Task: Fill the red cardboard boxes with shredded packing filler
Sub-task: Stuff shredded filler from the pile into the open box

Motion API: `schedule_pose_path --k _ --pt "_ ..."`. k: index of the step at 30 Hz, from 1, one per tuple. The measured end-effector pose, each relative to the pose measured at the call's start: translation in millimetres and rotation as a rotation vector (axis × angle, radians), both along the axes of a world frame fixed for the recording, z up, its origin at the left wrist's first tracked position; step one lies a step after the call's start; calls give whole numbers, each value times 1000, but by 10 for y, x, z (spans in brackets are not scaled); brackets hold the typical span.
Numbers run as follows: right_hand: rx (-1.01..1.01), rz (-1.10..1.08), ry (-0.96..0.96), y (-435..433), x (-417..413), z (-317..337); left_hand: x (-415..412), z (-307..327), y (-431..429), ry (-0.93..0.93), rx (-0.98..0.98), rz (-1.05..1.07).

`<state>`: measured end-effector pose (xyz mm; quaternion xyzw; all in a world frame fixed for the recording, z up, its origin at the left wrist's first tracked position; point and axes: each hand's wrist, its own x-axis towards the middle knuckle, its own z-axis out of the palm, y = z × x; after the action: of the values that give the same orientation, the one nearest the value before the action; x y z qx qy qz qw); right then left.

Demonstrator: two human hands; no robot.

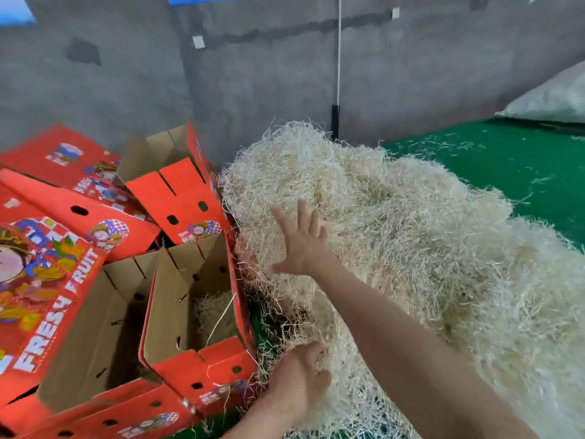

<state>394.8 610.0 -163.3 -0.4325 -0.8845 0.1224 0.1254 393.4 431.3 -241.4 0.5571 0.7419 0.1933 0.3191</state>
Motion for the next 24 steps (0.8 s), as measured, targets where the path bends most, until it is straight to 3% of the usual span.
schedule_pose_path --k 4,6,10,12,15,17,19,21,23,24 --pt "-10 -88 -341 208 -110 -294 -50 137 -8 -36 -23 -32" --pt "-40 -125 -406 202 65 -434 -196 188 -35 -60 -4 34" --pt "-137 -133 41 62 464 -359 -482 290 32 -72 167 271" --pt "-122 -105 129 -109 672 -215 -484 468 156 -269 238 399" --pt "-205 34 139 -510 966 -113 -429 622 443 -920 181 571" --pt "-200 201 74 -781 1065 -47 -392 655 640 -1070 26 605" --pt "-319 352 -23 -862 1135 105 -349 571 730 -962 -52 618" --pt "-522 428 -122 -665 1178 299 -338 411 801 -817 32 618" --pt "-471 354 -40 -366 1063 503 -267 334 732 -694 48 577" --pt "-334 230 63 -215 907 559 -195 331 681 -547 40 515"
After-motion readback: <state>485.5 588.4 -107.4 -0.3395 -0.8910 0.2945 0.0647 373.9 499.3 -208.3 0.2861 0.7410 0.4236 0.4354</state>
